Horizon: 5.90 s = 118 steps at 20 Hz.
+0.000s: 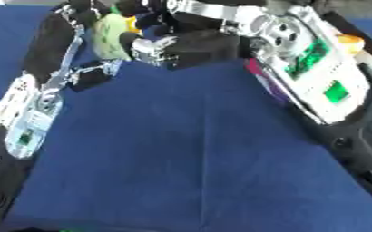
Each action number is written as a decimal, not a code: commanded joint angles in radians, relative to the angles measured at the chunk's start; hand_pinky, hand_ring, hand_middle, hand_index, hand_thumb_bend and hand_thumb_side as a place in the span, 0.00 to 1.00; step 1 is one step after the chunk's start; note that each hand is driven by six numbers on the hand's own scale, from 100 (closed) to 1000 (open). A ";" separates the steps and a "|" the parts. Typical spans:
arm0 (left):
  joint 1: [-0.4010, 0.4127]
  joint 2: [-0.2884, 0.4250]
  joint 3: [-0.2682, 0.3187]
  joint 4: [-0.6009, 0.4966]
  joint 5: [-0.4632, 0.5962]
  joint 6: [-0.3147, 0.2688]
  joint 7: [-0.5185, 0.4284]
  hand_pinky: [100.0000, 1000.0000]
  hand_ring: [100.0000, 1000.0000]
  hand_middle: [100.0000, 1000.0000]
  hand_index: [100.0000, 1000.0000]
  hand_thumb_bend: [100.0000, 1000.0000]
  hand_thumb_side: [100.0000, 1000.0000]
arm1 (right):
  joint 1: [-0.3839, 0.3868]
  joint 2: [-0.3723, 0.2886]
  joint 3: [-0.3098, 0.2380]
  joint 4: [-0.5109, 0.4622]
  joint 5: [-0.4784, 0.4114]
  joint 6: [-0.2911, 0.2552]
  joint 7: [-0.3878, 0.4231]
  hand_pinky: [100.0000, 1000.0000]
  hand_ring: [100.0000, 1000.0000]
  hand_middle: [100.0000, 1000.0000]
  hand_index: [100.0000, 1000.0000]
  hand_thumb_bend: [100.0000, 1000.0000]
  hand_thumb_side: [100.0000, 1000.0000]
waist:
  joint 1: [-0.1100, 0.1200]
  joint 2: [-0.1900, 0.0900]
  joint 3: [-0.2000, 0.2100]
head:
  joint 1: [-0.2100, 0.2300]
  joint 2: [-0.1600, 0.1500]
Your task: Pick up the objects with one hand, pass them to the other hand, and then place them into the box on the other side of the table.
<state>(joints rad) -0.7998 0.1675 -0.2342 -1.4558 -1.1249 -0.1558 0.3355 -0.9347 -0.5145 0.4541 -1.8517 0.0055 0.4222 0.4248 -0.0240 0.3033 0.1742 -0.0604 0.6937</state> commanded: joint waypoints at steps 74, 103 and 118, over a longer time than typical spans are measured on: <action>0.156 0.246 0.017 -0.047 0.237 0.130 0.111 0.83 0.75 0.71 0.90 0.40 0.54 | 0.083 -0.167 -0.199 0.179 -0.359 0.140 -0.306 0.90 0.96 0.52 0.54 0.00 0.00 | 0.051 -0.023 -0.010 | -0.055 -0.009; 0.458 0.382 0.310 -0.219 1.077 0.024 0.071 0.94 0.78 0.78 0.97 0.05 0.81 | 0.466 -0.432 -0.510 0.448 -0.350 -0.171 -0.577 0.91 0.98 0.58 0.60 0.00 0.00 | 0.055 -0.001 0.007 | -0.080 -0.067; 0.459 0.385 0.301 -0.228 1.077 0.025 0.062 0.94 0.78 0.78 0.97 0.05 0.80 | 0.475 -0.454 -0.517 0.478 -0.135 -0.307 -0.408 1.00 1.00 1.00 1.00 0.00 0.48 | 0.055 0.006 0.007 | -0.219 -0.091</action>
<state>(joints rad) -0.3331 0.5277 0.0604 -1.6621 -0.0511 -0.1309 0.3998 -0.4486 -0.9199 -0.0449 -1.3671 -0.1705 0.1353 -0.0114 0.0322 0.3257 0.1809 -0.2824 0.6047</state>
